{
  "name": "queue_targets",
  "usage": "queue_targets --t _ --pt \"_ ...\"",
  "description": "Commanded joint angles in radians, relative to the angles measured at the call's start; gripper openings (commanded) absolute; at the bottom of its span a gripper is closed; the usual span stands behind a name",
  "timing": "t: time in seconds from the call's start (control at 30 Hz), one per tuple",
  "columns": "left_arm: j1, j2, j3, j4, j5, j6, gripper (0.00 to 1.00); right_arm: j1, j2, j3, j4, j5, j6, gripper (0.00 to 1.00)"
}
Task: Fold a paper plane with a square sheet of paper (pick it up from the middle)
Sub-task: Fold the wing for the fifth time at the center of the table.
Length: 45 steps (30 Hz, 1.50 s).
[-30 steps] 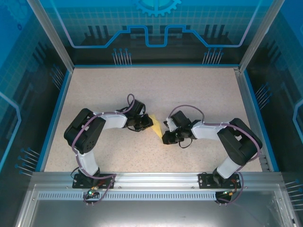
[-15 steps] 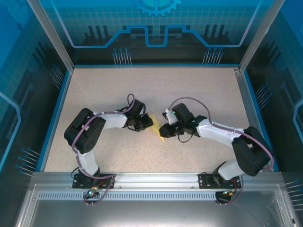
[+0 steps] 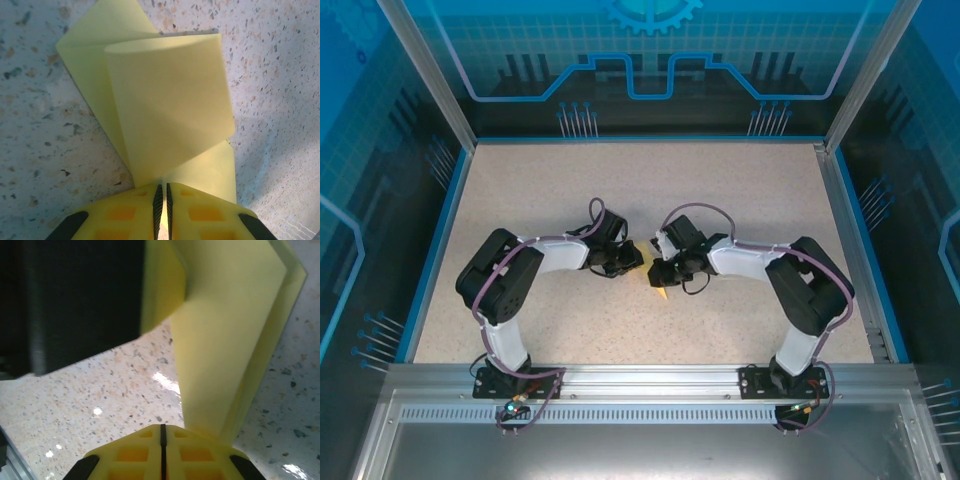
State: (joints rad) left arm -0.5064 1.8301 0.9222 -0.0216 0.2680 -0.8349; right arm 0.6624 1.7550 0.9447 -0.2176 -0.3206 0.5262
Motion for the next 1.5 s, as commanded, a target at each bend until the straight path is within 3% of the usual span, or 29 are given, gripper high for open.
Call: queue_targets --t 0.0,0.6,1.47 --pt "0.0 0.047 0.0 -0.085 -0.059 0.026 0.18 0.009 0.037 0.002 -0.023 -0.001 -0.009 0.08" --pt "0.012 0.038 0.04 -0.08 -0.046 0.096 0.19 -0.032 0.101 -0.105 0.001 -0.043 -0.032 0.07" --pt "0.126 0.094 0.133 0.001 0.036 0.258 0.23 -0.05 0.114 -0.163 0.028 -0.084 -0.005 0.05"
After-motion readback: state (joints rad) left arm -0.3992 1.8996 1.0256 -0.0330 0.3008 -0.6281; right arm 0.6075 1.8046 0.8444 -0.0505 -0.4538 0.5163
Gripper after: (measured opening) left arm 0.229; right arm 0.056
